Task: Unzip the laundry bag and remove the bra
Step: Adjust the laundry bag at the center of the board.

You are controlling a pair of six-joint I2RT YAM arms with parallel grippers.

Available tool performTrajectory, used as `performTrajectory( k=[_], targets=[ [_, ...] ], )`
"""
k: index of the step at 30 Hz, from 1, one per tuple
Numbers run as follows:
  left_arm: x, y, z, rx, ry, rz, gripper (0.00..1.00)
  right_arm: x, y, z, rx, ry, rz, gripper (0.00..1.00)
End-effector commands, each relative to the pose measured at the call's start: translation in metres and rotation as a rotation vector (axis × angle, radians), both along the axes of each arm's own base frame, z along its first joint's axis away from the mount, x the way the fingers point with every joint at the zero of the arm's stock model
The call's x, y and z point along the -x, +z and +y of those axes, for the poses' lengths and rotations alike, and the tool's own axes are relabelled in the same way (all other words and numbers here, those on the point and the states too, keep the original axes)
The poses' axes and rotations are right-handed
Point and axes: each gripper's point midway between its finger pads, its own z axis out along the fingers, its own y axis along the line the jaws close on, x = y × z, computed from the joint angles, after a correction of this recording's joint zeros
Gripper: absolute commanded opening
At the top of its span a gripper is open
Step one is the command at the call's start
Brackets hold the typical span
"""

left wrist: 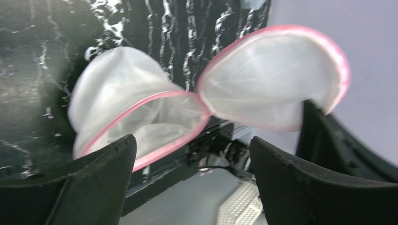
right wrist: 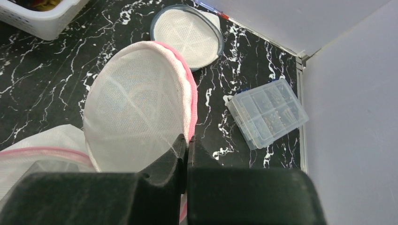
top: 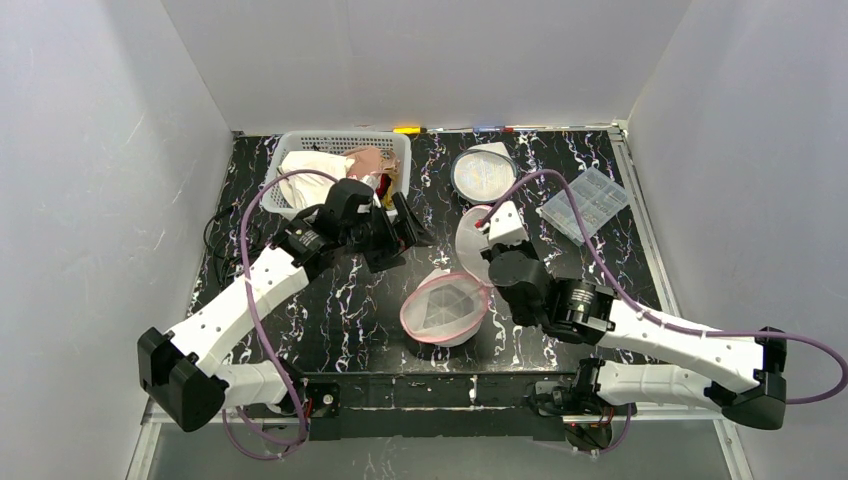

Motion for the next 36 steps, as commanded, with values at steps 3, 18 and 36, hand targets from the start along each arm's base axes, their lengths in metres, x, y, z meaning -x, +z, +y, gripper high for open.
performTrajectory(
  k=[3,18,36],
  targets=[
    [-0.014,0.04,-0.03,0.16,0.081,0.104,0.91,0.001,0.017,0.011,-0.088,0.083,-0.061,0.01],
    [0.023,-0.045,0.015,-0.095,0.025,0.098,0.92,-0.012,0.041,-0.01,0.096,-0.165,-0.171,0.01],
    [0.072,-0.125,0.004,-0.087,-0.142,0.128,0.77,-0.006,0.008,0.02,-0.067,-0.049,-0.047,0.01]
  ],
)
